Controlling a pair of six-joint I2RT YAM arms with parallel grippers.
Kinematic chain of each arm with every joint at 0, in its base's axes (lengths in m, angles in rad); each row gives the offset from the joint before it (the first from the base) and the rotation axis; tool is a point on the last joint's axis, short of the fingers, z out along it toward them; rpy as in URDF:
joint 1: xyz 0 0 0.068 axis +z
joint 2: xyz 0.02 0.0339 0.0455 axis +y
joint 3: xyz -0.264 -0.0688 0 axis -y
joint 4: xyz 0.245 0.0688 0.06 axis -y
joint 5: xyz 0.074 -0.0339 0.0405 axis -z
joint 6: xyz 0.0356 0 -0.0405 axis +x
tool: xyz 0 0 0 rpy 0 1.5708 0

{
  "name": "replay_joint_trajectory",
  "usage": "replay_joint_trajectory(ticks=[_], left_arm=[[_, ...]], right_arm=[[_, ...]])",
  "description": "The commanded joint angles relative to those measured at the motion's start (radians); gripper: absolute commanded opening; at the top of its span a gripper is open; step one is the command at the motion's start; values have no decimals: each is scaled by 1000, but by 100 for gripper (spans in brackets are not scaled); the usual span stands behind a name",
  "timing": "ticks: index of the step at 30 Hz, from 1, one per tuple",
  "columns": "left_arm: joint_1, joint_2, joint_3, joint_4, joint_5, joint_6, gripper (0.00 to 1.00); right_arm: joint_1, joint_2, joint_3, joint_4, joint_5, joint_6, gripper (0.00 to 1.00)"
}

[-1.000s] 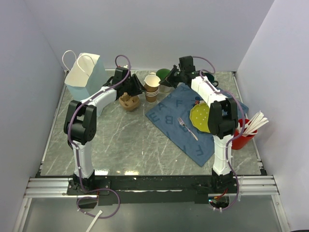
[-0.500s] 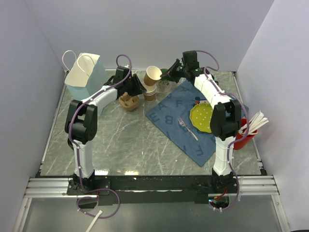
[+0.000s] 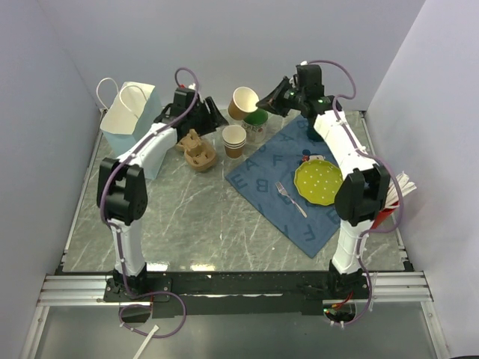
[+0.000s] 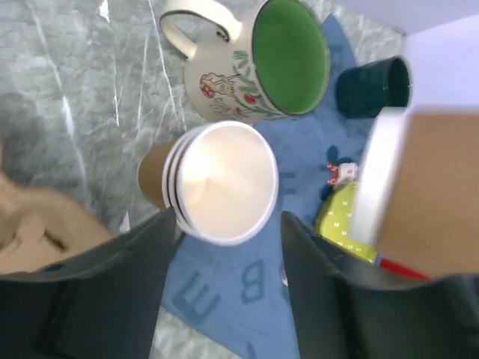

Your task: Pack the takeout coffee

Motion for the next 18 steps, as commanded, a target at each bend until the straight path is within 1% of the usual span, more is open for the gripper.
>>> replay_joint_trajectory(ticks=[1, 2, 3, 4, 5, 6, 7, 8, 9, 10, 11, 12, 13, 14, 15, 16, 18], left_arm=[[22, -194, -2, -48, -51, 19, 70], [23, -266, -40, -78, -98, 21, 74], [25, -303, -60, -97, -126, 25, 84], [25, -338, -75, -120, -152, 24, 88], [25, -401, -98, -180, -196, 22, 93], [25, -432, -111, -208, -213, 18, 99], [25, -464, -121, -239, -227, 8, 99], [25, -527, -149, -259, -238, -8, 100], [25, -559, -167, -290, -246, -19, 99], [25, -593, -204, -302, -253, -45, 99], [25, -660, -226, -308, -252, -58, 99], [25, -691, -244, -334, -260, -68, 99], [25, -719, -267, -353, -260, -91, 99], [25, -766, -273, -380, -260, -102, 100], [26, -788, -278, -444, -310, -114, 99], [26, -829, -284, -483, -334, -148, 99], [28, -872, -302, -560, -393, -182, 99]], right_arm=[[-2, -172, 25, -130, 8, -154, 0], [2, -201, -31, -143, 8, -174, 0], [5, -260, -62, -166, 10, -217, 0], [8, -290, -94, -183, 20, -239, 0], [23, -319, -152, -199, 24, -257, 0], [34, -371, -188, -225, 24, -295, 0], [54, -397, -223, -235, 27, -312, 0], [93, -420, -283, -252, 51, -352, 0], [124, -463, -311, -267, 72, -368, 0], [152, -488, -373, -290, 102, -377, 0], [213, -509, -410, -287, 135, -377, 0], [242, -550, -447, -266, 143, -373, 0], [270, -569, -517, -255, 154, -362, 0], [317, -600, -551, -244, 174, -328, 0], [334, -614, -585, -226, 175, -310, 0], [353, -626, -654, -183, 177, -291, 0], [411, -646, -714, -145, 210, -253, 0]])
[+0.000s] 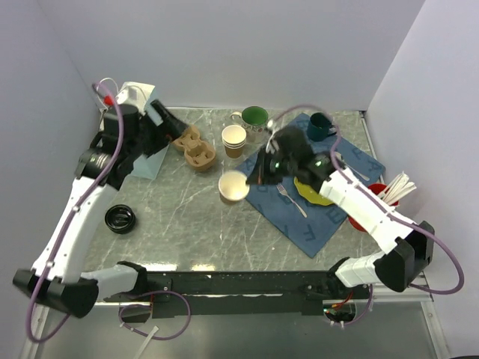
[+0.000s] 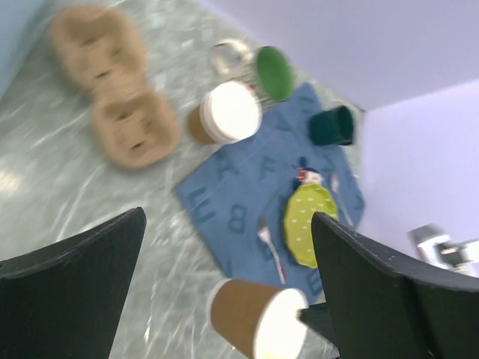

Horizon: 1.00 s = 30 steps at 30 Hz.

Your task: Pack the takeout coffee

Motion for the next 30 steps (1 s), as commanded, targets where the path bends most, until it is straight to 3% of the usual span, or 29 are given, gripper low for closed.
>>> replay_joint_trajectory(ticks=[1, 8, 14, 23, 30], left_arm=[[1, -108, -65, -219, -157, -138, 99], [5, -274, -226, -389, -350, -341, 98], [20, -228, -254, -564, -477, -410, 94], [80, -168, -400, -523, -518, -401, 87], [100, -151, -553, -391, -533, -334, 82]], right_arm=[[82, -42, -154, 98, 96, 59, 0], [186, 46, -191, 167, 134, 30, 0], [191, 89, -235, 287, 109, 38, 1], [205, 168, -260, 259, 138, 84, 1], [205, 174, -263, 223, 200, 87, 16]])
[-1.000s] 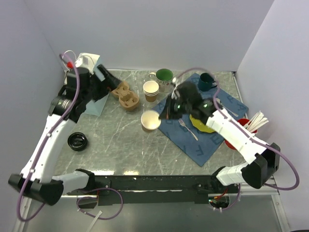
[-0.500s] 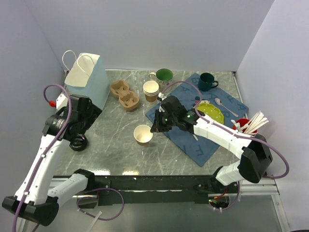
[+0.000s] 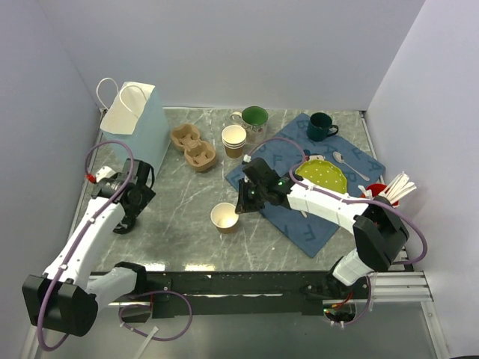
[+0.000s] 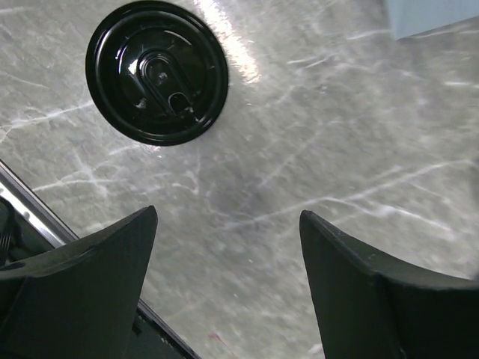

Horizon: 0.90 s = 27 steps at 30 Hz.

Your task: Pack the takeout coffee

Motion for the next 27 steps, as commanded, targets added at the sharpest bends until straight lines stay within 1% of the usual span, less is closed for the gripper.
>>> replay_joint_trajectory(ticks=[1, 2, 4, 5, 6, 8, 9, 13, 14, 16, 19, 22, 27], left_arm=[[15, 16, -69, 99, -60, 37, 80], [27, 26, -78, 101, -69, 37, 78], [51, 58, -94, 104, -75, 34, 75], [80, 69, -95, 122, -71, 41, 74], [91, 81, -94, 137, -66, 75, 73], [110, 110, -85, 185, -80, 109, 72], [113, 119, -72, 199, -86, 153, 71], [128, 200, -43, 252, -107, 229, 66], [136, 214, -34, 255, -118, 236, 63], [144, 245, -34, 288, -112, 278, 53], [156, 263, -40, 317, -100, 305, 52], [171, 279, -49, 321, -89, 316, 47], [177, 299, -65, 355, -62, 338, 47]], right_arm=[[6, -4, 37, -13, 62, -2, 17], [6, -5, 41, -17, 62, -5, 19], [5, -18, 52, -27, 65, -11, 26], [5, -22, 60, -42, 65, -16, 29], [5, -30, 77, -56, 65, -20, 37], [3, -58, 95, -79, 69, -33, 42], [5, -70, 115, -109, 74, -39, 44], [3, -156, 143, -160, 95, -59, 44], [5, -173, 146, -162, 91, -60, 43], [3, -211, 147, -162, 82, -60, 41], [5, -232, 158, -169, 73, -59, 40], [5, -231, 184, -181, 68, -63, 39], [3, -229, 218, -192, 79, -73, 39]])
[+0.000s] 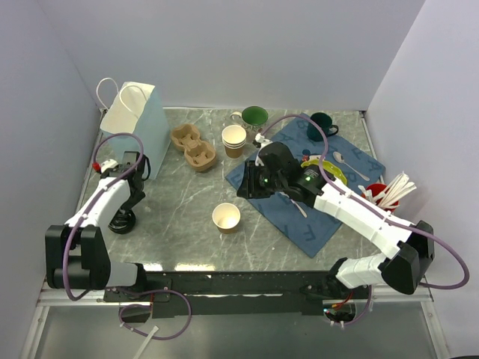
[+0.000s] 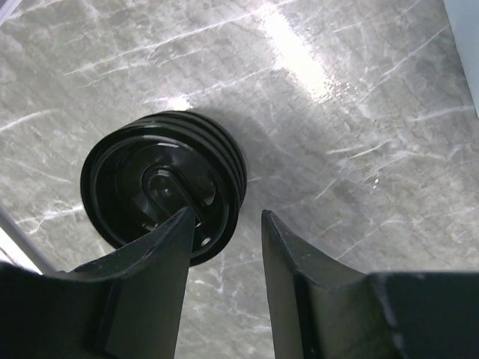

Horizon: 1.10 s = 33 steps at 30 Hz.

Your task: Pack the takeout coffee

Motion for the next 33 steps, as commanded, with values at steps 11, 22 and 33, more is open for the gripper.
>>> replay_joint_trajectory(ticks=[11, 22, 33], left_arm=[[8, 72, 8, 52, -9, 35, 44], [8, 102, 17, 43, -41, 42, 25], [6, 63, 94, -41, -67, 43, 6]], right_arm=[[-1, 39, 143, -31, 3, -32, 38], [-3, 42, 159, -27, 3, -27, 38], [-3, 54, 180, -29, -8, -24, 38]])
